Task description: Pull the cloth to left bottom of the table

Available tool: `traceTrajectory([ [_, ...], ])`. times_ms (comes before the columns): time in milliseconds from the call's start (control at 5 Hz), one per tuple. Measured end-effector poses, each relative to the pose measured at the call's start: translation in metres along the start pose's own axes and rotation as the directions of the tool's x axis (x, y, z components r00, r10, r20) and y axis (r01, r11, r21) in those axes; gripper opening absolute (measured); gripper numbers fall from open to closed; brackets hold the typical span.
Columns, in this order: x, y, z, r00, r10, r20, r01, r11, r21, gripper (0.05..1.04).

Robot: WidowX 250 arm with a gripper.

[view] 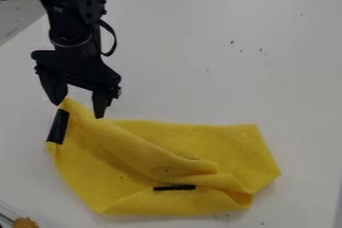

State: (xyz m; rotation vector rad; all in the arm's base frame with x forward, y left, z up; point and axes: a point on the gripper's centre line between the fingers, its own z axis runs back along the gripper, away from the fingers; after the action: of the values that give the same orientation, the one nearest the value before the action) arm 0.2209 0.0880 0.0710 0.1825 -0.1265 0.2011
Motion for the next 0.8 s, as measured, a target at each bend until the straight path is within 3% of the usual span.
traceTrajectory([
  [400, -0.014, 0.04, -0.029, 0.995, 0.078, -0.056, -0.077, 0.997, 0.021, 1.001],
  [800, -0.019, 0.069, -0.058, 0.982, 0.168, -0.085, -0.17, 0.985, -0.014, 1.0],
])
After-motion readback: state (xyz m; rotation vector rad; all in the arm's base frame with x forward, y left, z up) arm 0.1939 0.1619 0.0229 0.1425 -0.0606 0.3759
